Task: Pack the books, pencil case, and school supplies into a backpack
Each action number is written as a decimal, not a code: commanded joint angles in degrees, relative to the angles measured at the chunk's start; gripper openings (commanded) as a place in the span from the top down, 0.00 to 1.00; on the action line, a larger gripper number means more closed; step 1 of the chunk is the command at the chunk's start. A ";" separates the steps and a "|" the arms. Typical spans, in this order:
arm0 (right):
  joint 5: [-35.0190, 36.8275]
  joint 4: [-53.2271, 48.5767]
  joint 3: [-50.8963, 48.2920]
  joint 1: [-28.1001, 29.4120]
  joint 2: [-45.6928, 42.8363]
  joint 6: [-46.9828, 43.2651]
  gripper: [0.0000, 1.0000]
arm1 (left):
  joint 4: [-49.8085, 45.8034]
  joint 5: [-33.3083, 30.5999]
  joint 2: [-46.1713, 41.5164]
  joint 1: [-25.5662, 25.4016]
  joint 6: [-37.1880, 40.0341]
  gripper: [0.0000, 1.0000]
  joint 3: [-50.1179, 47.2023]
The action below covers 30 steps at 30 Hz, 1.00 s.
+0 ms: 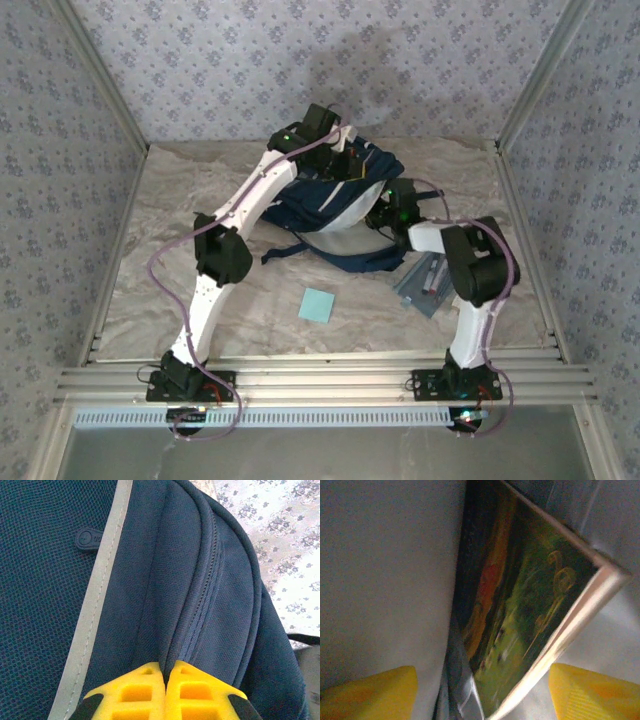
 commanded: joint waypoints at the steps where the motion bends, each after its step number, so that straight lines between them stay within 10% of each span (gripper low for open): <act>1: -1.39 -10.00 -3.09 -2.36 -8.31 -5.27 0.27 | 2.32 1.93 -3.77 0.84 0.79 1.00 0.24; 14: 4.94 -50.73 -5.87 -11.47 -34.16 -31.93 0.25 | 0.92 1.29 -4.45 1.41 2.43 1.00 -1.98; 30: -4.12 -30.62 -10.46 -2.65 -18.30 -26.01 0.34 | 2.87 -1.18 -17.56 4.32 9.85 1.00 -23.97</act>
